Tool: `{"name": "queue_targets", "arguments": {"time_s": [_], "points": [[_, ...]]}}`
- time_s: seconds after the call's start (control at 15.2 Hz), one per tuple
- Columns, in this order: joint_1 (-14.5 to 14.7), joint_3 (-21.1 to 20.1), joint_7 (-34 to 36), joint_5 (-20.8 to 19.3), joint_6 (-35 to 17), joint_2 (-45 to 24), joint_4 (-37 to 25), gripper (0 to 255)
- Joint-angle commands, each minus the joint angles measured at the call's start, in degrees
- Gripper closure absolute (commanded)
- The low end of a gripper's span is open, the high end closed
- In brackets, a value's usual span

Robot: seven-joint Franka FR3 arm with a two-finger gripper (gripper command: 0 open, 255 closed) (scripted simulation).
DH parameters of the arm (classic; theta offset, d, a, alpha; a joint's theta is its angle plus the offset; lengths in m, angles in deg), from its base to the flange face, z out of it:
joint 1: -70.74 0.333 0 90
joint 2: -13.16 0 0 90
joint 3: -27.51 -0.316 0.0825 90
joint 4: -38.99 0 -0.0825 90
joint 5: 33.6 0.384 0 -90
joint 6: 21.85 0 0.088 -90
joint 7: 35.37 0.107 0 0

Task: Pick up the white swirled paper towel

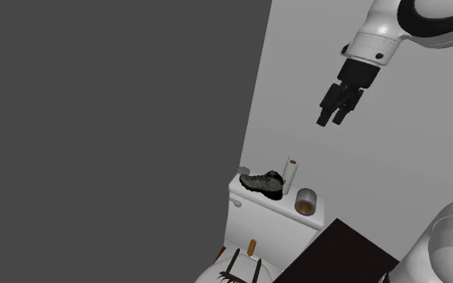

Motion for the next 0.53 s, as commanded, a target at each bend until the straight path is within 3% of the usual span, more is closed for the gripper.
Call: {"name": "queue_targets", "arguments": {"time_s": [0.0,0.46], "points": [[0.0,0.0,0.0,0.0,0.0,0.0,0.0,0],[-1.9,5.3,-7.6,-3.5,-11.8,-3.3,7.8,0]]}}
